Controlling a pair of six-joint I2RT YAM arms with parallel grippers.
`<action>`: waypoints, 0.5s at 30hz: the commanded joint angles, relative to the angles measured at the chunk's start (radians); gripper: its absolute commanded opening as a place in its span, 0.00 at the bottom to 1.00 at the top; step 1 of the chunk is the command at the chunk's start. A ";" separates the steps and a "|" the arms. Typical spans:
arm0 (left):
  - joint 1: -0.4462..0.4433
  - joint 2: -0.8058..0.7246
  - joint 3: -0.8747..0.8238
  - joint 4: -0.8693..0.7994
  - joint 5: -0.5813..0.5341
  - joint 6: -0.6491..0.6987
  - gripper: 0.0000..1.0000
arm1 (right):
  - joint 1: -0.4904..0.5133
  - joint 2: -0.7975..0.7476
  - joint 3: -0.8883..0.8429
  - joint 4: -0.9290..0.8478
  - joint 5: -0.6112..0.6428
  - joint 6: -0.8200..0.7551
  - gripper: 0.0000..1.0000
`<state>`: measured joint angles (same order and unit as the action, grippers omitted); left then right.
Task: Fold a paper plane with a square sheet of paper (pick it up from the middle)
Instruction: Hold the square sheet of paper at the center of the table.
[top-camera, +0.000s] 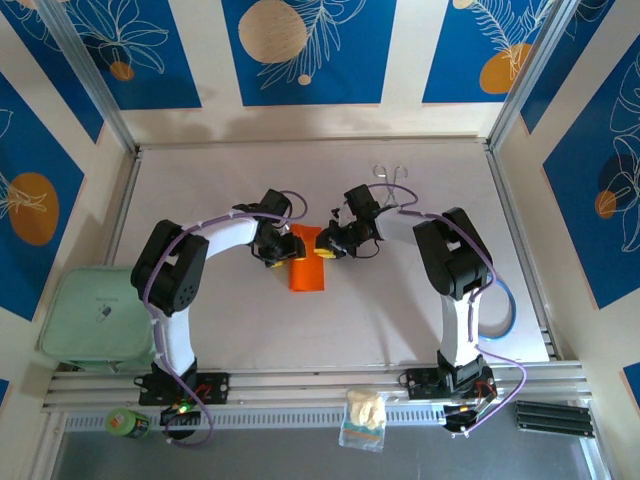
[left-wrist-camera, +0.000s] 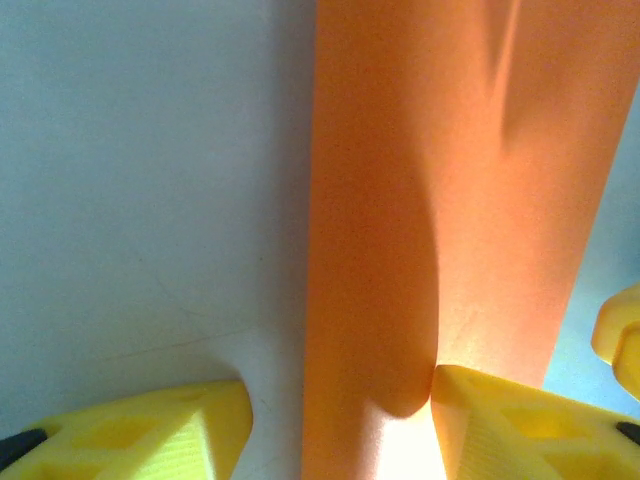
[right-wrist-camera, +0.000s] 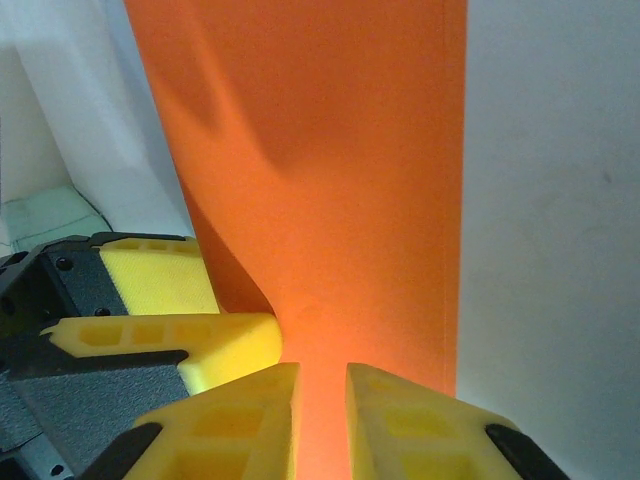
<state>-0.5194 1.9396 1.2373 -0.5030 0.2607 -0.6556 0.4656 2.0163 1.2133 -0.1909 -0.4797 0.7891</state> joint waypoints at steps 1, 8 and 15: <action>-0.025 0.127 -0.052 0.014 0.032 0.004 0.58 | 0.008 0.031 0.034 -0.013 -0.034 -0.013 0.19; -0.024 0.130 -0.050 0.015 0.035 0.008 0.57 | 0.010 0.050 0.046 -0.030 -0.032 -0.026 0.17; -0.025 0.139 -0.049 0.008 0.037 0.030 0.58 | 0.013 0.066 0.046 -0.045 -0.017 -0.036 0.17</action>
<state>-0.5194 1.9472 1.2430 -0.5102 0.2611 -0.6514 0.4706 2.0651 1.2400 -0.2024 -0.4824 0.7734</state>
